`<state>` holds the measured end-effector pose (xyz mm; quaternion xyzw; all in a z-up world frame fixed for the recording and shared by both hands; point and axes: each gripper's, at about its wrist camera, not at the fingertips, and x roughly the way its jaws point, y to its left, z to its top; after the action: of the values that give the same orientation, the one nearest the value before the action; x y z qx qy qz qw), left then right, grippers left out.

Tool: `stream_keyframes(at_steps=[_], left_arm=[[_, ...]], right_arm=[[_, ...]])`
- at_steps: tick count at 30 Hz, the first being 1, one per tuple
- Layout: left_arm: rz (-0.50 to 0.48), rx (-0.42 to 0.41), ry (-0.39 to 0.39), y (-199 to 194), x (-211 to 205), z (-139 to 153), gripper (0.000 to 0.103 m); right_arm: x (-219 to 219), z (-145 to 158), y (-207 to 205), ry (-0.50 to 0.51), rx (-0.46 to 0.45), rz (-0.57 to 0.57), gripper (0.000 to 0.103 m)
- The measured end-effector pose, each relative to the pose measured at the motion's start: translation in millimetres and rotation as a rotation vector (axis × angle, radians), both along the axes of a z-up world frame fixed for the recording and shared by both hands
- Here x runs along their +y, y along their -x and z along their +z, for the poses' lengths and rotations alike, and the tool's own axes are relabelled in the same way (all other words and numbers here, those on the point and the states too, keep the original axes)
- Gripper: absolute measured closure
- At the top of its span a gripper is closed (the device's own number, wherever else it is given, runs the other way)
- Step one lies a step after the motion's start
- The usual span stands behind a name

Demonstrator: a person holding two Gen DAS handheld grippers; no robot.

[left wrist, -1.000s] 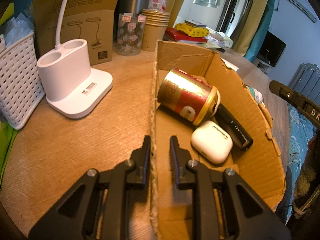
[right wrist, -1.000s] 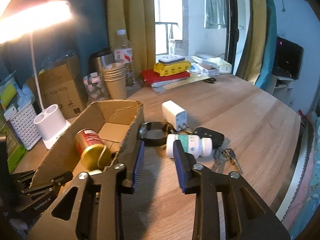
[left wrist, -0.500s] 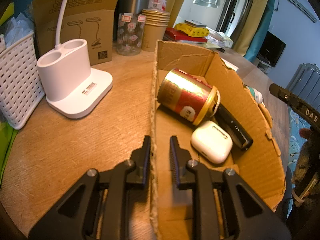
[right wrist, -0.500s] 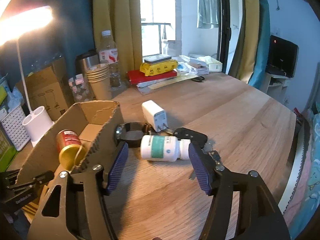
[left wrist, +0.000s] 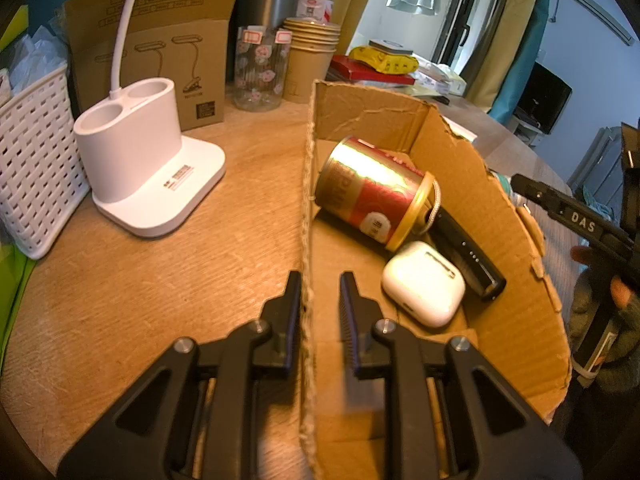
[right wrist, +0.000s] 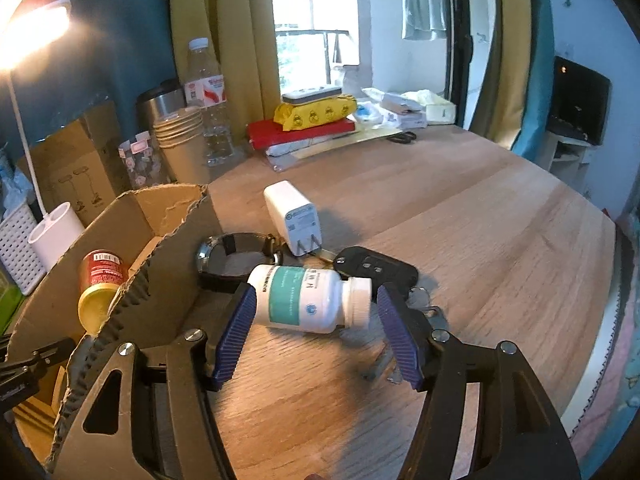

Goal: Organize rigid objects
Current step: 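Move the right gripper to the white pill bottle and close on it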

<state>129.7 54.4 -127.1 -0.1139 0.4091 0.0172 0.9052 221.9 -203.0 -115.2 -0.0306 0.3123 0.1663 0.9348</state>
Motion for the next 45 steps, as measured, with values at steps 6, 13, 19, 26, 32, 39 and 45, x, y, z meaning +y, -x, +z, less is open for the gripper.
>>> stream_keyframes(at_steps=[6,13,19,26,32,39,45], left_arm=[[0.0,0.0,-0.001,0,0,0,0.083],[0.0,0.0,-0.001,0,0,0,0.083],[0.0,0.0,-0.001,0,0,0,0.083],[0.0,0.0,-0.001,0,0,0,0.083],[0.0,0.0,-0.001,0,0,0,0.083],[0.0,0.0,-0.001,0,0,0,0.083],[0.0,0.0,-0.001,0,0,0,0.083]], right_arm=[[13,-10,4,0.047,0.028,0.018,0.037],[32,-8,26,0.087,-0.004,0.102,0.037],[12,-6,3,0.056,0.017,0.06,0.037],[-13,-9,-23,-0.002,0.067,0.086,0.032],[-5,-12,-22,-0.006,0.098,0.138,0.031],[30,-13,21,0.085,0.109,0.246,0.031],[50,-7,44,0.26,-0.051,0.277,0.031]])
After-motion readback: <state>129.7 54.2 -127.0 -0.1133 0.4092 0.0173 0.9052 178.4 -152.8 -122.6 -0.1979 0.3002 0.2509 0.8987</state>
